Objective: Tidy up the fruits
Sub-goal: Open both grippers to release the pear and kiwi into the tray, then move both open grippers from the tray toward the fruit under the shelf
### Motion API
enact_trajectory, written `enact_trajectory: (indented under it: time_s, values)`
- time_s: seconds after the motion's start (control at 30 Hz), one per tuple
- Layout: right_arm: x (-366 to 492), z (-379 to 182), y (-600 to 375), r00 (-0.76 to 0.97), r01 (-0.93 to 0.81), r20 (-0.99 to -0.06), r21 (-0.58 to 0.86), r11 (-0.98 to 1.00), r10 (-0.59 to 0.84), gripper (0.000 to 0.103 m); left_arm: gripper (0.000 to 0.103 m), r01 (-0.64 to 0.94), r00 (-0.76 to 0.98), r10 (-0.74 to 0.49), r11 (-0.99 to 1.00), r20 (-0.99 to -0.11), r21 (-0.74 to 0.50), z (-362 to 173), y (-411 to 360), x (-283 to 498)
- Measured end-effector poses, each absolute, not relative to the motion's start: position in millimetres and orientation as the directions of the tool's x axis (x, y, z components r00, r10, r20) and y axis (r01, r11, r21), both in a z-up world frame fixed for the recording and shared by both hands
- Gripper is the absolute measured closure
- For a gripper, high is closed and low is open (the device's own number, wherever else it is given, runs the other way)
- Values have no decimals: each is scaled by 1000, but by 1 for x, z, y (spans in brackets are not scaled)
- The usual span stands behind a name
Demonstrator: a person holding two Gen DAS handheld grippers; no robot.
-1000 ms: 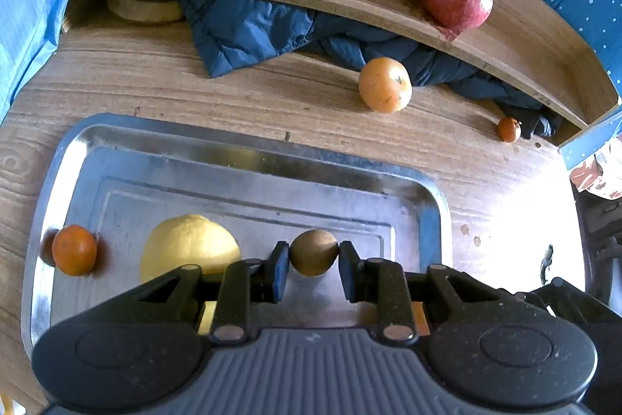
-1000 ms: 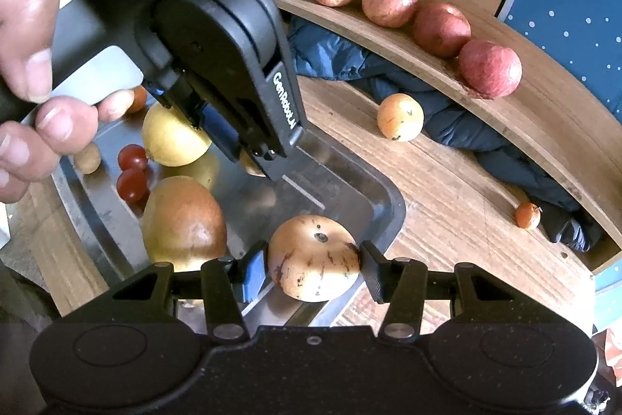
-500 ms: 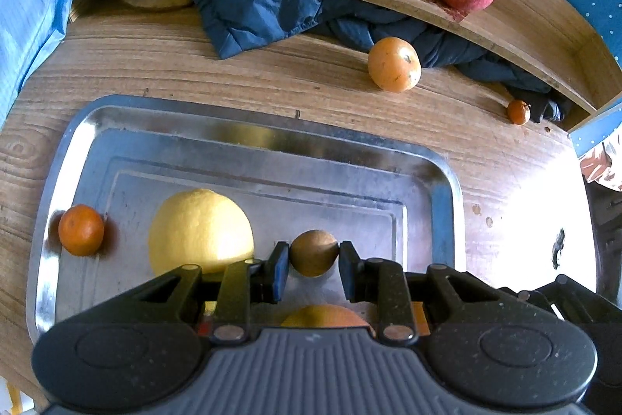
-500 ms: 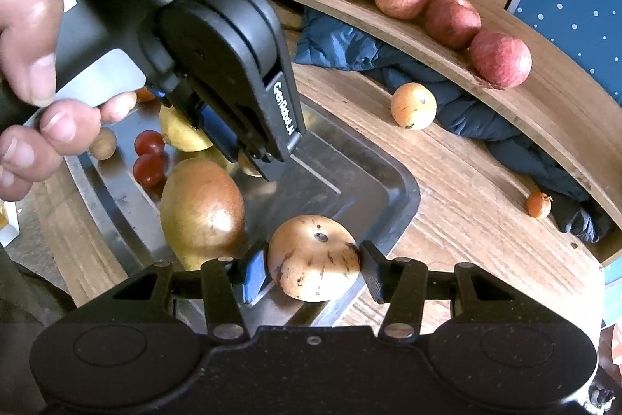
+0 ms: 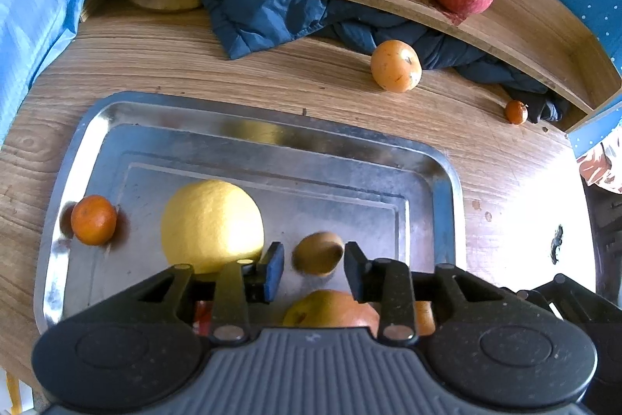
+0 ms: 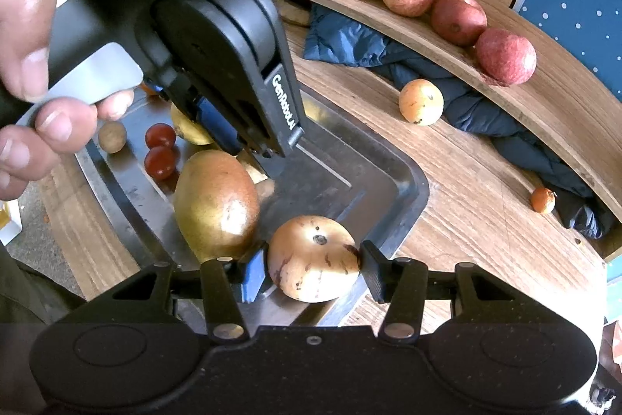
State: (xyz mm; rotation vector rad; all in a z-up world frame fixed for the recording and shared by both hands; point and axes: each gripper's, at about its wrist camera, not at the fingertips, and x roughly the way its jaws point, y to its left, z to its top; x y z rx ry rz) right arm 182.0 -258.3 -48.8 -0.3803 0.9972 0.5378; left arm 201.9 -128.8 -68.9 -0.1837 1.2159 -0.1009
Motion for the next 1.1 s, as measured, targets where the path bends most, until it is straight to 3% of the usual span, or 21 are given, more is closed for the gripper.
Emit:
enact_trajectory:
  time_s: [0.23,0.4,0.7,1.1]
  values:
    - [178,-45,-259,439,-586,-863,-62,808,252,38,39,-7,371,-186,979,-910,-203,-55,-126,193]
    - [176,-39,-262,455,-582,-853,-67,810,256,28,29,-7,407,-181,980,-895,-201,-42,-123,187]
    - [168,-30,-270,474,-564,-836,-50,824,274,11,4,-51,451,-90,991,-888,-126,-20,-108,173]
    - [158,-20,-274,490,-497,-824,4,868,284,2,1,53,405,-20,999,-914,2,-19,-81,146]
